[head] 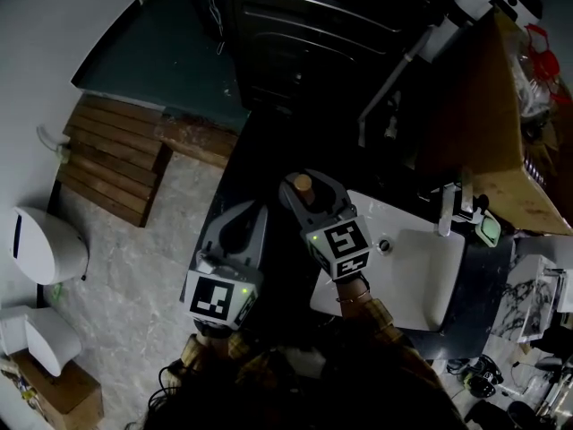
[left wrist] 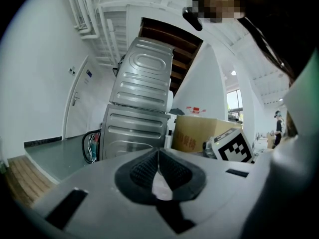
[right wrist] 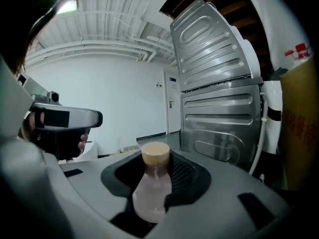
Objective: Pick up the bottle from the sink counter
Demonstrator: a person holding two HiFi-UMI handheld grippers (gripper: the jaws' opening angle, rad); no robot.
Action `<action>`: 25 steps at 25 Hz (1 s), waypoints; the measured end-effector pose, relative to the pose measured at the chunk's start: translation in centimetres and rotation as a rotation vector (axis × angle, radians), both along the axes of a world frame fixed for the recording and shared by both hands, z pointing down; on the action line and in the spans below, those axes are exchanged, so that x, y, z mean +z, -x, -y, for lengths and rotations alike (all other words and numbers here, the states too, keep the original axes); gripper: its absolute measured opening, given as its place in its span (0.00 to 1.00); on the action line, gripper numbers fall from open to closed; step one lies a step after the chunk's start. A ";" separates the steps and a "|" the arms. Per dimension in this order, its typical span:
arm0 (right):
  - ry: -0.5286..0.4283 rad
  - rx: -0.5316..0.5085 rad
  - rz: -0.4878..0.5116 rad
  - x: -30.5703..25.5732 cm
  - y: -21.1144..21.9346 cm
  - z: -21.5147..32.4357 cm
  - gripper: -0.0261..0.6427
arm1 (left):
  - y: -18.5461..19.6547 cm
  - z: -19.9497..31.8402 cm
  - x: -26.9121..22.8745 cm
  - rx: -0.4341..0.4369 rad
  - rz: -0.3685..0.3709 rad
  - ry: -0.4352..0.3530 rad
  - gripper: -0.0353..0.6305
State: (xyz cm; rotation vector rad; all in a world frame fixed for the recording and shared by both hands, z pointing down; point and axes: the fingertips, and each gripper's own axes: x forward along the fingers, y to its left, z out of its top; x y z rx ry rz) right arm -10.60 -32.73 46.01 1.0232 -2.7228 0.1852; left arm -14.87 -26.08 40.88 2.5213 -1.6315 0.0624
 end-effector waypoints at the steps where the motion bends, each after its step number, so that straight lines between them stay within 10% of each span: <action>1: -0.007 0.000 0.003 -0.6 0.0 -0.2 0.25 | 0.0 0.0 -0.5 0.002 -0.001 -0.008 0.09; 25: -0.238 0.002 0.036 -16.3 -3.7 -8.2 0.25 | -3.4 -3.0 -10.1 0.131 -0.039 -0.193 0.09</action>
